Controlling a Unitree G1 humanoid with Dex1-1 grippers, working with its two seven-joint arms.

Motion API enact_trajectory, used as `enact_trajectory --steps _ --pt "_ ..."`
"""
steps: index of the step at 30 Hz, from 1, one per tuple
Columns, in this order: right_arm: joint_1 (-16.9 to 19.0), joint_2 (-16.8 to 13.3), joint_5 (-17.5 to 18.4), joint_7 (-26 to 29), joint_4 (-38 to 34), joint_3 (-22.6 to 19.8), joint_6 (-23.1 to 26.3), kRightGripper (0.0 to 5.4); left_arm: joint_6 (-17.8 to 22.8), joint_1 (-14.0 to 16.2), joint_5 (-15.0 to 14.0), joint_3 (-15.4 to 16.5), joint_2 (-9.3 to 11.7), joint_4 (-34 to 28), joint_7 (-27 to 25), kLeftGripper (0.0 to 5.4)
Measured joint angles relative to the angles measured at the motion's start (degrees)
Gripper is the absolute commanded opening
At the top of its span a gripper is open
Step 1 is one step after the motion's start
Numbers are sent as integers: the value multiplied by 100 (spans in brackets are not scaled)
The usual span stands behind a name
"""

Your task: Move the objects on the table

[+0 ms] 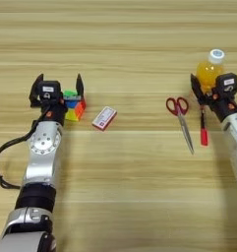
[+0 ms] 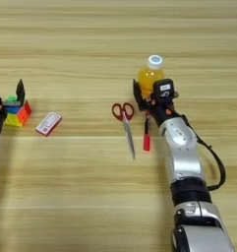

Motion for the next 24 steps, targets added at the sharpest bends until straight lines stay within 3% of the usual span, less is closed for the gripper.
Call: enact_trajectory --steps 13,24 --pt "49 -220 25 -134 251 -280 22 342 1 1 11 1 -13 -15 4 540" --pt "-99 -249 -13 -296 1091 -349 -218 341 1 11 12 4 -12 -16 5 540"
